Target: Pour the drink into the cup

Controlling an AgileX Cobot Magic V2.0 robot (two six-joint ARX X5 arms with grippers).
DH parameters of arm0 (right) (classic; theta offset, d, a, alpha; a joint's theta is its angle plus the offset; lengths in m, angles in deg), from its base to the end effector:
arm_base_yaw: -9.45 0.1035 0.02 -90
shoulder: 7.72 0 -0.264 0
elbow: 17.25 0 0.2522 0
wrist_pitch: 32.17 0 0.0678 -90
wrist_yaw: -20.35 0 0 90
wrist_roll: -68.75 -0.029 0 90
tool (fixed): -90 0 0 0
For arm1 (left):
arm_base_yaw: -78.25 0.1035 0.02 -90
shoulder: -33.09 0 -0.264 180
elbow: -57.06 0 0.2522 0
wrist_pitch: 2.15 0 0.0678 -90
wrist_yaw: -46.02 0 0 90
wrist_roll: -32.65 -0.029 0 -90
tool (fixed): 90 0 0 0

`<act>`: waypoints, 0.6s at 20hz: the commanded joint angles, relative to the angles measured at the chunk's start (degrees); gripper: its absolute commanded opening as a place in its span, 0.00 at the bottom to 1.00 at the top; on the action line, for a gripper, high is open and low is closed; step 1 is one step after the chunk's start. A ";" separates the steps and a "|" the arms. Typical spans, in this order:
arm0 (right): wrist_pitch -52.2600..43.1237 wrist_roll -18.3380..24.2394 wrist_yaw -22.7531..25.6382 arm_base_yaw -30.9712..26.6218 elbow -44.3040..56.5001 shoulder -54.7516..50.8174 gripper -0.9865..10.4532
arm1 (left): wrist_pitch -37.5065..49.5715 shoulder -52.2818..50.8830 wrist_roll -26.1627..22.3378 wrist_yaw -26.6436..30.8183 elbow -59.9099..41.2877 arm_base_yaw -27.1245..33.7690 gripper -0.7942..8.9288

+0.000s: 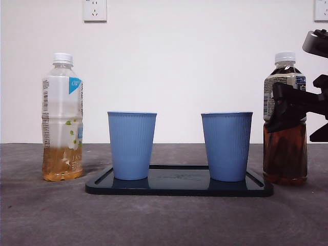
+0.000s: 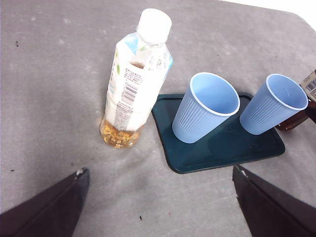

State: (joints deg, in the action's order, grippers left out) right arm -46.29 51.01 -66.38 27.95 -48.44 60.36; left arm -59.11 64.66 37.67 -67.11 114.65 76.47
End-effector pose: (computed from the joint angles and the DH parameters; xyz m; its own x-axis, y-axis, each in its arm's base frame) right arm 0.2019 0.0658 0.1596 0.8911 0.2380 -0.3864 -0.1424 0.9551 0.2599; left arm 0.1023 -0.0146 0.3038 0.7762 -0.4171 -0.4728 0.3190 0.9066 -0.2762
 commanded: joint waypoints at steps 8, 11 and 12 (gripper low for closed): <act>-15.98 2.14 0.85 -2.95 -0.15 11.72 0.46 | 0.50 0.24 -0.46 -0.50 1.11 -0.17 0.56; -17.88 2.16 0.85 -3.02 -0.22 14.25 0.46 | 0.52 0.24 -0.46 -0.48 1.11 -0.17 0.56; -18.91 2.43 0.87 -3.02 -0.22 14.97 0.45 | 0.52 0.24 -0.46 -0.48 1.11 -0.17 0.56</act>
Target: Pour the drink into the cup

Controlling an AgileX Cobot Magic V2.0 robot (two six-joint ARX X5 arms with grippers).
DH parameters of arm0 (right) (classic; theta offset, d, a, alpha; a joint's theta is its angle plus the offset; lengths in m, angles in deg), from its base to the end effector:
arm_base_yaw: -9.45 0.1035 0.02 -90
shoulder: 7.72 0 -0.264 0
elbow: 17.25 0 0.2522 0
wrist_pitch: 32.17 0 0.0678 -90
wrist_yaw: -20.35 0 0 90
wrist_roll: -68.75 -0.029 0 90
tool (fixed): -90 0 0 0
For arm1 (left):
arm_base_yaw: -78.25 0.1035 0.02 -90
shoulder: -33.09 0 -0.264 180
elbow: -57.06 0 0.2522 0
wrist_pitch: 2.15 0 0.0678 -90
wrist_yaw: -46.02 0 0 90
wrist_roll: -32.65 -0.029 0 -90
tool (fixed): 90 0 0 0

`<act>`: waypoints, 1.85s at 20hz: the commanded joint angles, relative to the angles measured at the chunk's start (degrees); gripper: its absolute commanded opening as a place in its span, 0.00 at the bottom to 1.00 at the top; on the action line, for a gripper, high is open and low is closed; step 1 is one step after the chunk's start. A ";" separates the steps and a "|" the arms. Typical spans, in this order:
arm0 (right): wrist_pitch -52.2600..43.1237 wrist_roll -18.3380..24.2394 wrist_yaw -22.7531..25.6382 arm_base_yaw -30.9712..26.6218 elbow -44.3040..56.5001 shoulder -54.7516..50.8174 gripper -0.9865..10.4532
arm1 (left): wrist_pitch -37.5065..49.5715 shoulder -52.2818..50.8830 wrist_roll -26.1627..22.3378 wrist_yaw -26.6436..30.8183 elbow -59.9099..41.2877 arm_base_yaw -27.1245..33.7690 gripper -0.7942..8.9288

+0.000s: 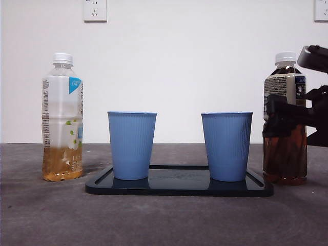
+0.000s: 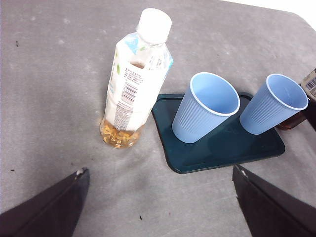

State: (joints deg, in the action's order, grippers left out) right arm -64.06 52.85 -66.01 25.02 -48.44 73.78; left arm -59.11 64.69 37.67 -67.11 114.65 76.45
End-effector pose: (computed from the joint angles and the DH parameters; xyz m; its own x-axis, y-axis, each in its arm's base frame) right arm 0.2257 0.0610 0.1400 0.9291 0.1930 -0.3153 -0.1184 0.9634 0.2406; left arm 0.1024 -0.0146 0.3037 0.7758 -0.4174 -0.4732 0.3191 0.9065 -0.2764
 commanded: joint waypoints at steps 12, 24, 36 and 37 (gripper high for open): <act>-1.55 6.34 0.96 -0.09 -0.24 -4.37 0.27 | 0.55 0.22 -0.48 -0.48 1.11 -0.13 0.56; 47.65 20.15 6.10 0.00 -19.04 -22.73 0.27 | 0.59 0.20 -0.50 -0.48 1.11 -0.15 0.56; 76.04 49.18 24.37 6.93 -37.75 -22.08 0.27 | 0.74 0.20 -1.16 -0.48 1.11 -0.98 0.56; 76.56 51.19 26.40 7.65 -37.83 -21.57 0.27 | 0.74 0.20 -1.16 -0.48 1.11 -1.27 0.56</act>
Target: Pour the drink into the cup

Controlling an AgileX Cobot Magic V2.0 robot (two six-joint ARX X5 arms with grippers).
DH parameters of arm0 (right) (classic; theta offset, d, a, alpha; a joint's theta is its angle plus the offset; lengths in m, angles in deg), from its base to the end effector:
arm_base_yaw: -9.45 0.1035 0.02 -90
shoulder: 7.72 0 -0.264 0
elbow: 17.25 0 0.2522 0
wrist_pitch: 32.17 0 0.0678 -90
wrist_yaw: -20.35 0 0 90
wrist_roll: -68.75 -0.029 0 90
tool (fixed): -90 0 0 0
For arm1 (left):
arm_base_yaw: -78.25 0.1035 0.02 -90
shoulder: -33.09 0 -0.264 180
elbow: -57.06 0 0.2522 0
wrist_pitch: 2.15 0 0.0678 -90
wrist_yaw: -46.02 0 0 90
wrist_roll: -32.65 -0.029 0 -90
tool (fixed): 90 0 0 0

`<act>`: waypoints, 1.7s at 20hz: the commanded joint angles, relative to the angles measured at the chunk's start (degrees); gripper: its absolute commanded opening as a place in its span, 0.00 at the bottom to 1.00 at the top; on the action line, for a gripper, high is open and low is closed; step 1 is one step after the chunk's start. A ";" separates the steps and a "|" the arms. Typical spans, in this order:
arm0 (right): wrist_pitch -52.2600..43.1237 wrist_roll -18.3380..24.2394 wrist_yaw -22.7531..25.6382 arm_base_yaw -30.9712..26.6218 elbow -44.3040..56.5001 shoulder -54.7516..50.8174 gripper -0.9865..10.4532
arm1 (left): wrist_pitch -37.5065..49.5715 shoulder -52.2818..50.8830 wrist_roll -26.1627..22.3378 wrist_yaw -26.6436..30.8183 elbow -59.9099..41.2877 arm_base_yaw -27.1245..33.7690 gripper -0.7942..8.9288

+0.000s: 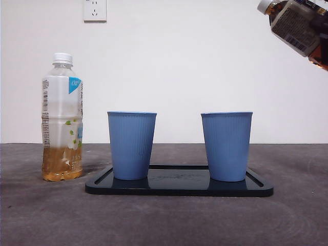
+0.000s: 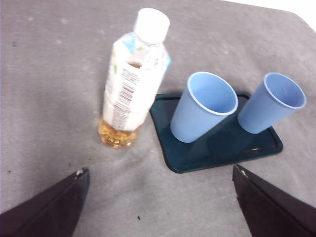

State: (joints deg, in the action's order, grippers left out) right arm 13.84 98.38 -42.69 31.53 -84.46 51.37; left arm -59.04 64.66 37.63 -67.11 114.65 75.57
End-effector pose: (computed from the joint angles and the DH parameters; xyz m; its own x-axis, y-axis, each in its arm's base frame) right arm 0.1977 0.0660 0.3081 0.8223 -0.1557 -0.5474 -0.2844 0.7207 -0.6322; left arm 0.1021 -0.0162 0.3039 0.7701 -0.4293 -0.4718 0.3339 0.9015 -0.2753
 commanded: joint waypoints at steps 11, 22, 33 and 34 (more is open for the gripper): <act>-0.79 20.52 16.76 9.22 -1.81 9.62 0.27 | 0.63 0.22 -1.11 -0.48 1.11 -3.26 0.56; -3.08 24.46 21.16 10.08 -1.81 14.69 0.27 | 0.61 0.20 -1.11 -0.48 1.11 -3.85 0.56; -3.08 21.33 20.13 10.08 -1.81 14.60 0.27 | 0.52 0.20 -1.11 -0.48 1.11 -3.85 0.56; -3.06 18.36 18.69 10.01 -1.84 14.45 0.27 | 0.52 0.20 -1.11 -0.48 1.11 -3.85 0.56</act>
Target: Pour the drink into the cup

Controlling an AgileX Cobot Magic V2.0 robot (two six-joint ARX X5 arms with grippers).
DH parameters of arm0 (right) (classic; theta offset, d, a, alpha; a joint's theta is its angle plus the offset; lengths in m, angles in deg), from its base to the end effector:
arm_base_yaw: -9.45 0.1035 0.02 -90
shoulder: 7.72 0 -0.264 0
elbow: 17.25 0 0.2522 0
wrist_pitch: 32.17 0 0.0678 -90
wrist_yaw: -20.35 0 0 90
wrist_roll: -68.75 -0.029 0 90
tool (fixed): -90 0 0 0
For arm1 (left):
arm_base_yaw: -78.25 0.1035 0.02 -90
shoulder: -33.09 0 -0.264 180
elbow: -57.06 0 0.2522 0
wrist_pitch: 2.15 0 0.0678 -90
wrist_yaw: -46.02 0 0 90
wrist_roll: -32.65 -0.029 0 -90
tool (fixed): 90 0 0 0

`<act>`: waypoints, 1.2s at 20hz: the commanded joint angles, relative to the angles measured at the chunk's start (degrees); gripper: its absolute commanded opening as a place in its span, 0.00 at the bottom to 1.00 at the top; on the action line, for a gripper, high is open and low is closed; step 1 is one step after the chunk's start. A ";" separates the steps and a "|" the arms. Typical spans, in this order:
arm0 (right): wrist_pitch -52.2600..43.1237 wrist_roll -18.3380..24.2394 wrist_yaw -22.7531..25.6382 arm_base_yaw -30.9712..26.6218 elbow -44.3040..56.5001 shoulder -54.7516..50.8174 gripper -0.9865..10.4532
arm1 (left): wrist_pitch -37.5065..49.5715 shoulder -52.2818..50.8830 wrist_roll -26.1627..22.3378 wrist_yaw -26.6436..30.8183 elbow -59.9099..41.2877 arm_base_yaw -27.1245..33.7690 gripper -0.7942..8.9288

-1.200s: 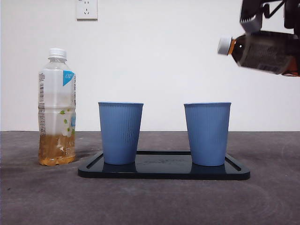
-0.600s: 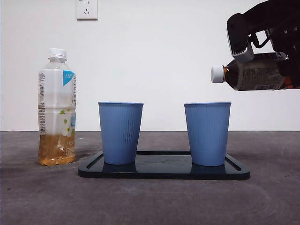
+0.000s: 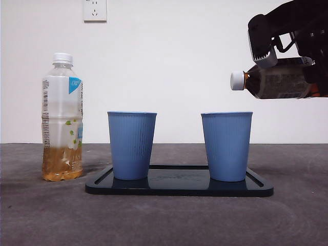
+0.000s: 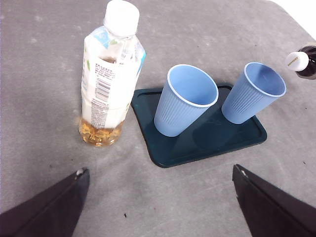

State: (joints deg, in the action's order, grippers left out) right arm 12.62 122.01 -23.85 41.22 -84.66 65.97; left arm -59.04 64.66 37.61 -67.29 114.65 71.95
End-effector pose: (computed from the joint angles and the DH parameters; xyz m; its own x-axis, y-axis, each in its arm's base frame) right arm 0.2251 0.1149 0.2608 0.7499 -0.3788 -0.5423 -0.5205 0.1682 -0.8372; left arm 0.1009 -0.0227 0.3039 0.7401 -0.4798 -0.4712 0.3926 0.8771 -0.2765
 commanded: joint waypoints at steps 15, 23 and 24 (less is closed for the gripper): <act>-22.05 -53.44 -37.94 -12.57 7.02 -15.56 0.27 | 0.76 0.22 -1.09 -0.31 1.11 -0.20 0.56; -51.47 -60.30 -42.60 -15.78 24.70 -12.26 0.27 | 0.92 0.22 -1.09 -0.28 1.11 -0.20 0.56; -53.53 -60.35 -43.15 -16.09 25.68 -10.73 0.27 | 0.94 0.22 -1.09 -0.31 1.11 -0.20 0.56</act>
State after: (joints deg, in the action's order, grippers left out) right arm -38.09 62.86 -66.91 24.98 -58.03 55.26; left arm -58.96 64.66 37.61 -67.29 114.65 71.95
